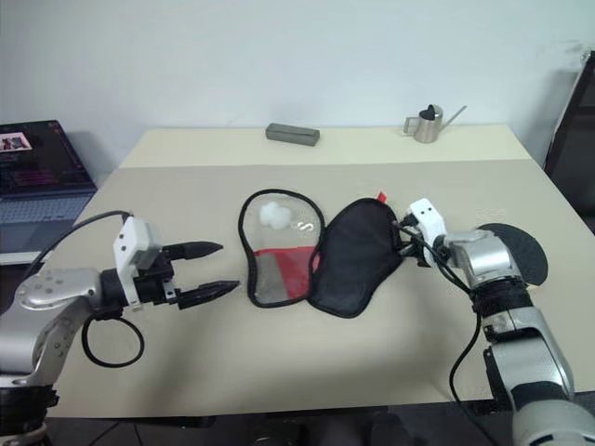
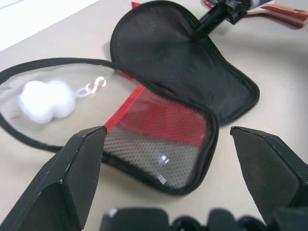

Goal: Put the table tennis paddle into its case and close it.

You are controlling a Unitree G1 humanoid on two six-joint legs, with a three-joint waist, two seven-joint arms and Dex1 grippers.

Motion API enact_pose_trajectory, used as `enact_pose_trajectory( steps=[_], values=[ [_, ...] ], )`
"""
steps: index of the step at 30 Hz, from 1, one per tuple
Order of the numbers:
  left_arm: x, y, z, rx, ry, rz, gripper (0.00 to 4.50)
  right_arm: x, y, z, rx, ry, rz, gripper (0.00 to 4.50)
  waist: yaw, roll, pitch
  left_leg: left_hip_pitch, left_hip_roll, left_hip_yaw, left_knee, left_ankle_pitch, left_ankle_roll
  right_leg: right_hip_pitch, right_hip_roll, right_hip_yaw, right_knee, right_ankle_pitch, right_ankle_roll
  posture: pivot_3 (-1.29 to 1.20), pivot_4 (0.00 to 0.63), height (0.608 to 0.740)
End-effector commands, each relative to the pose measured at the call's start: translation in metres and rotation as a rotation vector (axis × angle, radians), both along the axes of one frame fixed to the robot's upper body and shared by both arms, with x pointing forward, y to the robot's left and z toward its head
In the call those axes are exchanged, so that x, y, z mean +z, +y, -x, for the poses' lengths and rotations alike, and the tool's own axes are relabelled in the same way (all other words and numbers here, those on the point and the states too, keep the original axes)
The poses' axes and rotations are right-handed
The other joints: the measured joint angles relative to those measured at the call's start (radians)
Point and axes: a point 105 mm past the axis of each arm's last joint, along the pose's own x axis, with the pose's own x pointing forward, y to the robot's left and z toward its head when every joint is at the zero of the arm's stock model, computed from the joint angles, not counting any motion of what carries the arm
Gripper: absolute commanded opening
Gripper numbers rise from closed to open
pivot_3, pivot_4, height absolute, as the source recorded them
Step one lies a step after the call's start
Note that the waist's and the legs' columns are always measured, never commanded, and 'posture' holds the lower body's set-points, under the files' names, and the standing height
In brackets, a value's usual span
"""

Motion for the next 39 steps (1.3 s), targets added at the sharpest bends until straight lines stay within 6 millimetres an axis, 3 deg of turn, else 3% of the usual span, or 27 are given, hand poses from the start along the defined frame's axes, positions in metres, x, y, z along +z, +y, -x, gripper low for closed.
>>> enact_pose_trajectory(
  steps=[1, 6, 16, 22, 34, 39],
  values=[
    [0.009, -0.011, 0.003, -0.056, -0.025, 0.000, 4.50, 0.013, -0.016, -0.009, 0.021, -0.068, 0.098, 0.03, 0.000, 0.000, 0.000, 0.000, 0.000, 0.000, 0.000, 0.000, 0.000, 0.000, 0.000, 0.000, 0.000, 0.000, 0.000, 0.00, 0.150, 0.740],
    [0.008, -0.018, 0.004, -0.087, -0.018, -0.001, 4.50, 0.018, -0.021, -0.018, 0.064, -0.121, 0.194, 0.03, 0.000, 0.000, 0.000, 0.000, 0.000, 0.000, 0.000, 0.000, 0.000, 0.000, 0.000, 0.000, 0.000, 0.000, 0.000, 0.00, 0.150, 0.740],
    [0.005, -0.024, 0.002, -0.108, -0.014, 0.001, 4.50, 0.037, -0.008, -0.037, 0.093, -0.242, 0.258, 0.03, -0.003, 0.000, 0.000, 0.000, 0.000, 0.000, 0.000, 0.001, -0.002, 0.000, 0.000, 0.000, 0.000, 0.000, 0.000, 0.00, 0.150, 0.740],
    [0.005, -0.026, 0.001, -0.112, -0.015, 0.003, 4.50, 0.046, 0.004, -0.045, 0.089, -0.306, 0.261, 0.03, -0.004, 0.000, 0.000, 0.000, 0.000, 0.000, 0.000, 0.002, -0.004, 0.000, 0.000, 0.000, 0.000, 0.000, 0.000, 0.00, 0.150, 0.740],
    [0.005, -0.026, -0.001, -0.109, -0.021, 0.001, 4.50, 0.056, 0.009, -0.054, 0.032, -0.354, 0.233, 0.03, -0.004, 0.000, 0.000, 0.000, 0.000, 0.000, 0.000, 0.002, -0.004, 0.000, 0.000, 0.001, 0.000, 0.000, 0.000, 0.00, 0.150, 0.740],
    [0.005, -0.026, -0.002, -0.107, -0.022, 0.001, 4.50, 0.057, 0.010, -0.055, 0.017, -0.370, 0.233, 1.71, -0.004, 0.000, 0.000, 0.000, 0.000, 0.000, 0.000, 0.002, -0.004, 0.000, 0.000, 0.001, 0.000, 0.000, 0.000, 0.00, 0.150, 0.740]
  ],
)
